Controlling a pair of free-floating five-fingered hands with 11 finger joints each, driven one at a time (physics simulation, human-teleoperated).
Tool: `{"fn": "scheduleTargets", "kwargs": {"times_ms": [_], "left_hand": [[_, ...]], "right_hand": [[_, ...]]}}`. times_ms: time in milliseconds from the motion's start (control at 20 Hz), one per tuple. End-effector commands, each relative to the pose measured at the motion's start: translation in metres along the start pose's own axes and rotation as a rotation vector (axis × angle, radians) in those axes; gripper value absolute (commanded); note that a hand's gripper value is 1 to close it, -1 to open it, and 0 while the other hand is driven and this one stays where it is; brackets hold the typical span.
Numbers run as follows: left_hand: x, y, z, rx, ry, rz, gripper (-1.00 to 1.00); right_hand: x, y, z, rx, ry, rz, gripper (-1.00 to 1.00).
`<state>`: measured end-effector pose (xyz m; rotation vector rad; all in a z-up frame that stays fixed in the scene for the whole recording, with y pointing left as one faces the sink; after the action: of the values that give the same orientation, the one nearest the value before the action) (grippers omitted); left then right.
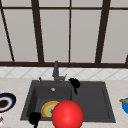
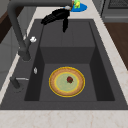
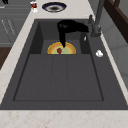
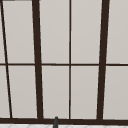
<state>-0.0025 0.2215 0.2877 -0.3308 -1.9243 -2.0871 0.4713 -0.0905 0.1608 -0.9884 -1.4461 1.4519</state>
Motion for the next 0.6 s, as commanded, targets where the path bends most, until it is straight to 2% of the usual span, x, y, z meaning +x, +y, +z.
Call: {"fn": "scheduleTargets", "kwargs": {"times_ms": [0, 250, 550], "left_hand": [[0.0, 0.0, 0.0, 0.0, 0.0, 0.0, 0.0], [0.0, 0.0, 0.0, 0.0, 0.0, 0.0, 0.0], [0.0, 0.0, 0.0, 0.0, 0.0, 0.0, 0.0]], "right_hand": [[-0.002, -0.007, -0.032, 0.002, 0.0, 0.006, -1.0], [0.0, -0.015, -0.074, 0.012, 0.001, 0.022, -1.0], [0.005, -0.016, -0.12, 0.055, 0.006, 0.007, -1.0]]}}
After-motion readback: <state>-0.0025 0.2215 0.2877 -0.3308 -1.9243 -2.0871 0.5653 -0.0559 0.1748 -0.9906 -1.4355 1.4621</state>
